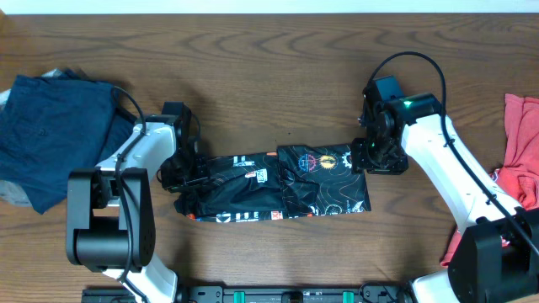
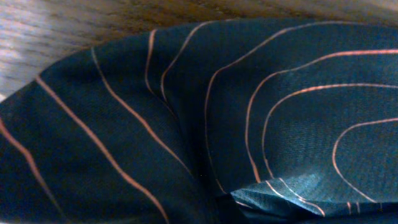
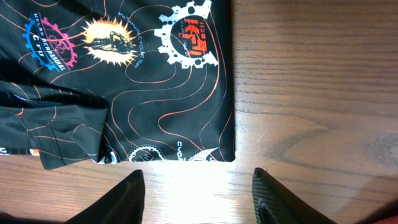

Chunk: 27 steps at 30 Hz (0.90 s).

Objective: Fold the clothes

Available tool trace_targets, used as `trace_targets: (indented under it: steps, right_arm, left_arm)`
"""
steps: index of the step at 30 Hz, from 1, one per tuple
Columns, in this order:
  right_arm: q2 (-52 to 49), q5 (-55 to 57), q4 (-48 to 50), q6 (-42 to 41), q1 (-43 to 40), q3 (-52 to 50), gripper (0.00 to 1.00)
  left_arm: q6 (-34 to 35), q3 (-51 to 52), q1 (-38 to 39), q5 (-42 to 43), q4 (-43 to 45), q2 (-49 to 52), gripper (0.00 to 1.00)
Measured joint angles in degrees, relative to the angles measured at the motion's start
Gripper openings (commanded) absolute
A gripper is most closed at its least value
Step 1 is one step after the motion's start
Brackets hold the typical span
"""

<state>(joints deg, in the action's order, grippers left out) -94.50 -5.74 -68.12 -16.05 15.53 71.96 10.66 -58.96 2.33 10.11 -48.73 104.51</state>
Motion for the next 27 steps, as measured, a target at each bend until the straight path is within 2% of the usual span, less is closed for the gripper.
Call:
trace_targets:
  steps: [5, 12, 17, 22, 27]
  right_arm:
    - [0.00, 0.09, -0.02, 0.00, 0.00, 0.00, 0.51]
    - [0.00, 3.69, -1.57, 0.00, -1.42, 0.02, 0.52]
    - [0.00, 6.25, -1.79, 0.02, -5.35, 0.02, 0.54]
    - [0.00, 7.30, -1.81, 0.22, -8.59, 0.02, 0.54]
    - [0.00, 7.72, -1.97, 0.83, -9.07, 0.02, 0.54]
  left_arm:
    - [0.02, -2.56, -1.75, -3.02, -4.09, 0.76, 0.06]
    - [0.07, -17.86, -8.76, -7.96, -16.72, 1.38, 0.06]
    - [1.29, -25.77, -10.67, -8.96, -26.34, 1.29, 0.06]
    - [2.25, -26.47, -6.99, -4.57, -31.69, 0.39, 0.06]
    - [3.26, -26.47, 2.73, 1.09, -31.39, 0.37, 0.06]
